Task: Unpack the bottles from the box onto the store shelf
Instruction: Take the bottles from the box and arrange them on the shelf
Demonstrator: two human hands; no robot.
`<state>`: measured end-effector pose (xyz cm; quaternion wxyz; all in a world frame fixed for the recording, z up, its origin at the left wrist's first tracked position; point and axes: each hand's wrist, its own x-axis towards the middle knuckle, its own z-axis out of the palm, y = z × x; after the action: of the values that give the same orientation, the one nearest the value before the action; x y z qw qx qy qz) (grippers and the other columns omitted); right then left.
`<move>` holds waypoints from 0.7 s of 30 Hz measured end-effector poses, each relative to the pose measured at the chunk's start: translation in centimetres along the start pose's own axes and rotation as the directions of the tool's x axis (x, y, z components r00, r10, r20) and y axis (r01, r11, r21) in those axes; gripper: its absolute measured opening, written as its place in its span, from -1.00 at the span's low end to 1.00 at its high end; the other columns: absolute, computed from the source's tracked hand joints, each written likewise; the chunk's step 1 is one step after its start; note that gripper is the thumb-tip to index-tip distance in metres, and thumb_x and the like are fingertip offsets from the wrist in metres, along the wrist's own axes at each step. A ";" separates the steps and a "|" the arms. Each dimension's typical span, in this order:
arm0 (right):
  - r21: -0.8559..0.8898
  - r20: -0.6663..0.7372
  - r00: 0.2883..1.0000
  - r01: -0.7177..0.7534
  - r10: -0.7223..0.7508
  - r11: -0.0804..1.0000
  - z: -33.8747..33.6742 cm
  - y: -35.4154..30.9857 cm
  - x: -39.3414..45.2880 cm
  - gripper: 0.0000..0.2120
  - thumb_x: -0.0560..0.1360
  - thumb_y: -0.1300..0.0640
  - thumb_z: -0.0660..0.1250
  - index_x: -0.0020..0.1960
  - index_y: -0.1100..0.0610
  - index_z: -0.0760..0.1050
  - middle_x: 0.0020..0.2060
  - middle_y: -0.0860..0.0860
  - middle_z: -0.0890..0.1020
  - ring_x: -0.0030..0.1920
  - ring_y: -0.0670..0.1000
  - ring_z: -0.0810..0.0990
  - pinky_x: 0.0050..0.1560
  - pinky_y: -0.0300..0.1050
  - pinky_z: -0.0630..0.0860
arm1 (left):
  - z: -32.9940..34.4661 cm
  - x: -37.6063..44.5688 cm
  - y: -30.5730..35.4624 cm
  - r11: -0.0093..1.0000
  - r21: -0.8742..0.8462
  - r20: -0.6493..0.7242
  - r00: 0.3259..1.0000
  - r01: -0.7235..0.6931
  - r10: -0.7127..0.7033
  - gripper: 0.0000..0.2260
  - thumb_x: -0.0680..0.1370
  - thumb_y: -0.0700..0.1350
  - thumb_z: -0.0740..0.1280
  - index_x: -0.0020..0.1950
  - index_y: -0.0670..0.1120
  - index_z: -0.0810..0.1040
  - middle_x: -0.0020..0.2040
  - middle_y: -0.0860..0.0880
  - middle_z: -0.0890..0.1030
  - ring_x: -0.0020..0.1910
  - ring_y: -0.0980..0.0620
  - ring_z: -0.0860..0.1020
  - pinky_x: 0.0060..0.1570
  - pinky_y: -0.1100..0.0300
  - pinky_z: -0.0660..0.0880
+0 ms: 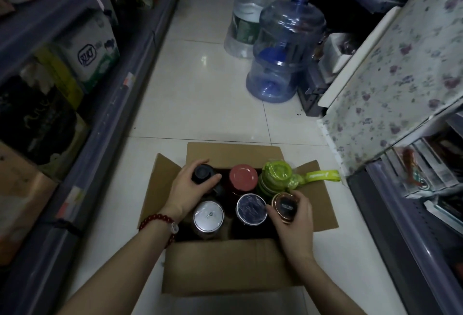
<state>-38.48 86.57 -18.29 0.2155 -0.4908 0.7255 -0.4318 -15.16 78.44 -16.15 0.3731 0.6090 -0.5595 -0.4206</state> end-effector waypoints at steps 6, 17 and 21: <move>-0.014 0.033 0.999 -0.001 0.002 1.000 0.0 -0.1 0.5 -0.46 0.38 0.03 0.50 0.30 0.08 0.40 0.14 0.04 0.51 0.15 0.00 0.51 0.15 -0.15 0.44 | 0.5 -0.6 0.1 0.996 -0.083 0.001 1.000 0.014 -0.014 -0.71 0.44 0.00 0.47 0.12 0.17 0.53 0.13 0.06 0.57 0.19 0.06 0.52 0.24 0.19 0.41; -0.056 0.127 0.984 0.137 -0.129 0.989 -0.9 1.1 0.1 -0.42 0.33 0.16 0.55 0.31 0.05 0.45 0.11 0.03 0.45 0.08 -0.23 0.39 0.10 -0.63 0.25 | 0.7 -1.0 0.2 0.990 -0.142 -0.050 0.999 0.011 -0.019 -0.78 0.46 -0.03 0.45 -0.01 0.26 0.53 0.09 0.05 0.63 0.12 0.08 0.57 0.09 0.34 0.44; -0.015 0.077 0.991 0.110 -0.109 0.994 -0.8 0.9 0.3 -0.42 0.29 0.19 0.58 0.27 0.06 0.51 0.08 0.04 0.51 0.07 -0.17 0.46 0.05 -0.64 0.26 | 0.8 -1.2 0.5 0.985 -0.172 -0.070 0.997 0.030 -0.042 -0.79 0.46 -0.12 0.45 0.05 0.09 0.58 0.08 -0.04 0.63 -0.02 0.18 0.56 -0.19 0.56 0.44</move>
<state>-39.64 86.79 -18.57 0.2143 -0.5480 0.6929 -0.4167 -16.08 79.59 -15.83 0.4367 0.5998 -0.4961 -0.4511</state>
